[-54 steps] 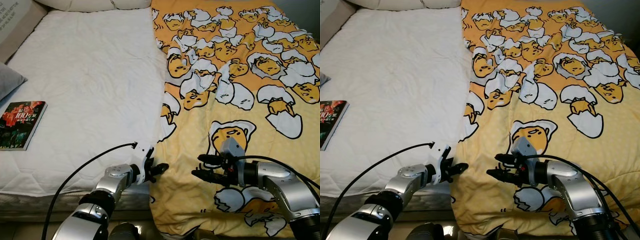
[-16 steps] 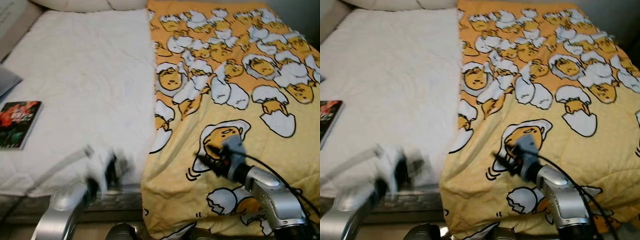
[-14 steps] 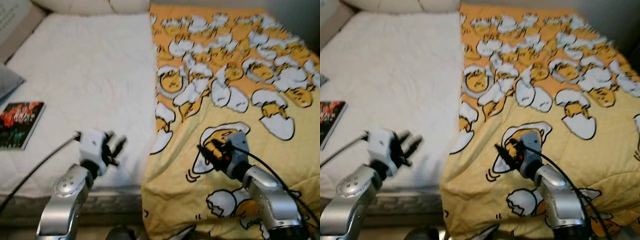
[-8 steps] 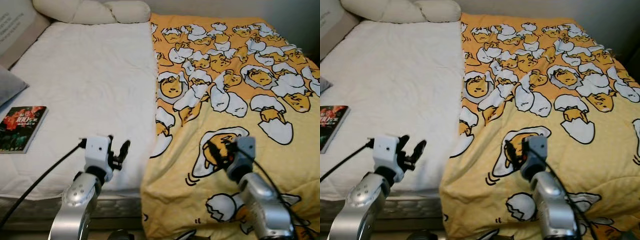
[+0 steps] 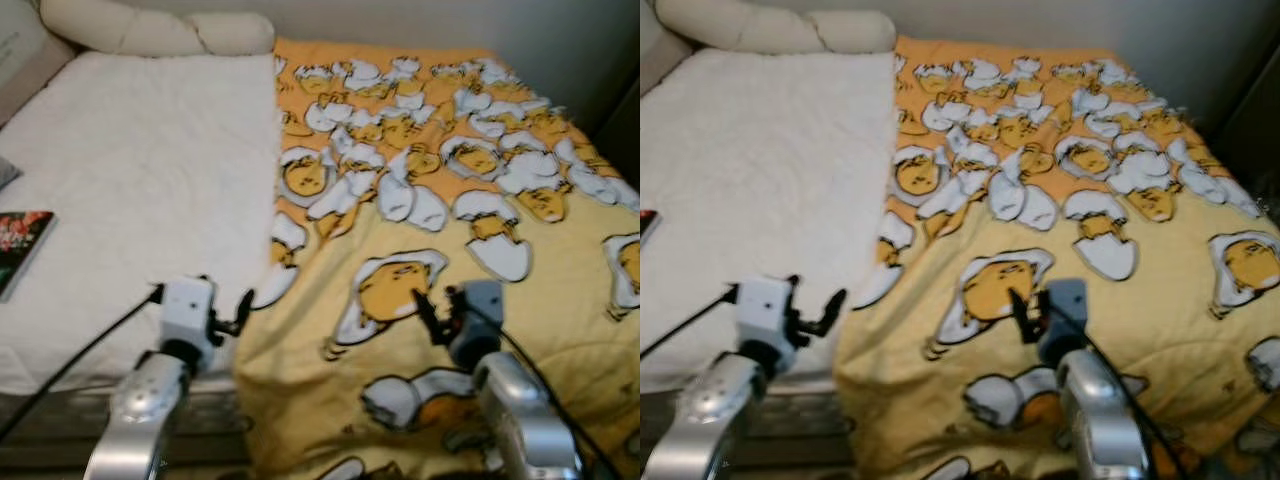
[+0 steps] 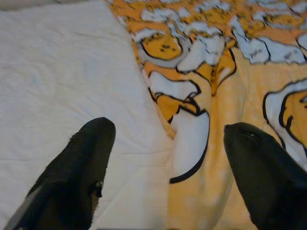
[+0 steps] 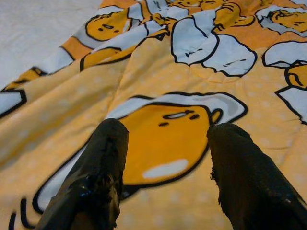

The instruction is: Clean up the room

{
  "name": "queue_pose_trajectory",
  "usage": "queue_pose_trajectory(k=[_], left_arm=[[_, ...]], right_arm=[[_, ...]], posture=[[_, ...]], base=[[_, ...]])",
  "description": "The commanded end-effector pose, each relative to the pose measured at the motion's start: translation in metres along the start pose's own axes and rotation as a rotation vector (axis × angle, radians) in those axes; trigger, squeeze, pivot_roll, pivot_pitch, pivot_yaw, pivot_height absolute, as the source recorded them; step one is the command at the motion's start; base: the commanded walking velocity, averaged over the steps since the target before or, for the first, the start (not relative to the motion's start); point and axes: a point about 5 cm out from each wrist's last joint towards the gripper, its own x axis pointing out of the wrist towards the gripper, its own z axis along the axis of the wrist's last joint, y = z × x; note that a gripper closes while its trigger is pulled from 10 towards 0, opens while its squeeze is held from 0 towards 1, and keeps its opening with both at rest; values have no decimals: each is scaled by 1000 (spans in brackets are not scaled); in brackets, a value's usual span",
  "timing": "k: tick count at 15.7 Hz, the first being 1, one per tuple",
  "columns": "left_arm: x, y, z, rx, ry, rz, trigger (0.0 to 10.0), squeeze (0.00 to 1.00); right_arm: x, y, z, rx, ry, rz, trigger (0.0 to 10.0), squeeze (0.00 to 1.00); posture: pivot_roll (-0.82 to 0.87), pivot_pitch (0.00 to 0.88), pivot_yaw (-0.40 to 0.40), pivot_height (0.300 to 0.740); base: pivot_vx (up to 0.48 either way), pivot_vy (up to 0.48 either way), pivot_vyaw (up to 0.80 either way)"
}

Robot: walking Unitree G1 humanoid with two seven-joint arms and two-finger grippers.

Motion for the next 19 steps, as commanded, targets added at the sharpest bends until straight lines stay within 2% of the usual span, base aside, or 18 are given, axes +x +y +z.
queue_pose_trajectory(k=[1, 9, 19], left_arm=[[1, -6, 1, 0, -3, -17, 10000, 749], [4, -2, 3, 28, -1, -19, 10000, 749], [15, -5, 8, 56, -16, -10, 10000, 749]], right_arm=[[-3, -7, 4, -19, -15, -27, 10000, 0], [-3, -9, 2, -25, -12, -62, 10000, 0], [0, -16, 3, 5, -21, -119, 10000, 0]], posture=[[65, 29, -19, 740], [68, 37, -10, 740], [69, 31, -17, 740]], base=[[0, -469, 0], [0, -466, 0], [0, -468, 0]])
